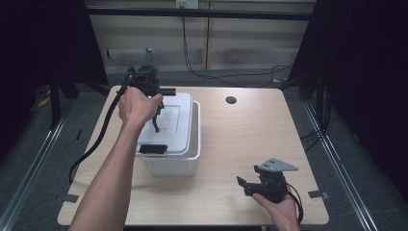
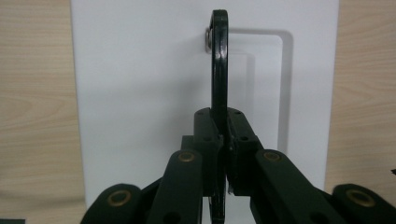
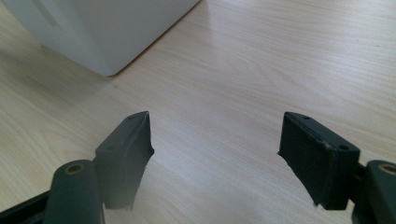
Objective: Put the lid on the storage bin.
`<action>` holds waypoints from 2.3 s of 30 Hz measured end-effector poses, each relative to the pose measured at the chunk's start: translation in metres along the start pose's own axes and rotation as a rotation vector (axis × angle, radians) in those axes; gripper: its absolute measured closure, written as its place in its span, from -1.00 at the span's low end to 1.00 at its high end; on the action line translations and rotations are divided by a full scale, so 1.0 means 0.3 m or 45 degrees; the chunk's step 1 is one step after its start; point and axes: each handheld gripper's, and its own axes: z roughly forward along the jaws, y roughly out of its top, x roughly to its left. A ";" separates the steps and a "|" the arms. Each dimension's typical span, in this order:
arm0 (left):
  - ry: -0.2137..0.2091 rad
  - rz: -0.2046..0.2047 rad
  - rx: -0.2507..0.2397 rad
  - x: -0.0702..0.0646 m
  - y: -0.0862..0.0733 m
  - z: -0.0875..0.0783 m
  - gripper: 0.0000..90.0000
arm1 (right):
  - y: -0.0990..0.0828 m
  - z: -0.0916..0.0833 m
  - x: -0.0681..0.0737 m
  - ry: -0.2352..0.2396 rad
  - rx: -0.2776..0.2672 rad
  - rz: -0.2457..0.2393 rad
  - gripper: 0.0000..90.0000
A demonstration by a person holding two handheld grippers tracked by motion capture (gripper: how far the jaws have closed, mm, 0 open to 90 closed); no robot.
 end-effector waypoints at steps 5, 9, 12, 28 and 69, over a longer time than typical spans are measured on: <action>0.024 -0.006 -0.007 -0.020 -0.002 0.020 0.89 | 0.000 -0.001 0.002 0.001 0.001 -0.001 -0.45; 0.015 -0.013 0.001 -0.037 0.000 0.033 0.89 | 0.000 -0.001 0.004 0.003 0.000 -0.004 -0.45; 0.025 -0.018 -0.020 -0.052 0.000 0.033 0.89 | 0.001 0.000 0.003 0.004 0.001 0.000 -0.45; 0.016 -0.020 -0.026 -0.087 0.002 0.073 0.89 | 0.000 -0.002 0.008 0.011 0.002 -0.010 -0.45; -0.026 -0.040 -0.002 -0.062 -0.003 0.098 0.89 | 0.000 0.001 0.007 0.013 0.009 -0.009 -0.45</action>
